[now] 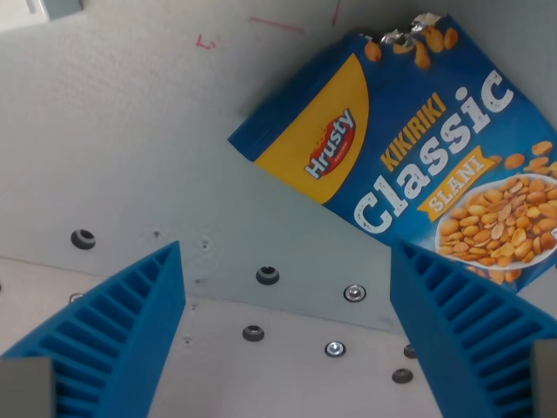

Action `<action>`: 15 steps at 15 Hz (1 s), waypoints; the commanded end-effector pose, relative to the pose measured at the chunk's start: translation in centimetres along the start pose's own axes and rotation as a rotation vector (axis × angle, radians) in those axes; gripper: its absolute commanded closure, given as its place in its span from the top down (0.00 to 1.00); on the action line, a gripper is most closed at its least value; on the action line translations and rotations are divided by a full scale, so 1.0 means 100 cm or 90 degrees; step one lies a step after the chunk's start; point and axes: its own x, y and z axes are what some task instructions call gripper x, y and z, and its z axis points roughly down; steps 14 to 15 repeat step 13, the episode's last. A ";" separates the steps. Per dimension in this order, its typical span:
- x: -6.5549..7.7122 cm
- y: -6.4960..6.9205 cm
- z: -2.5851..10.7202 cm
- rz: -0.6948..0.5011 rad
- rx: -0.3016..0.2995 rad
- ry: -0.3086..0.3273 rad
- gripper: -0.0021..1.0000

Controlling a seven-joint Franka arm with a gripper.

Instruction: Rotate around gripper negative y

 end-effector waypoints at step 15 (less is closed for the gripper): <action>0.007 0.001 -0.007 0.010 -0.010 -0.260 1.00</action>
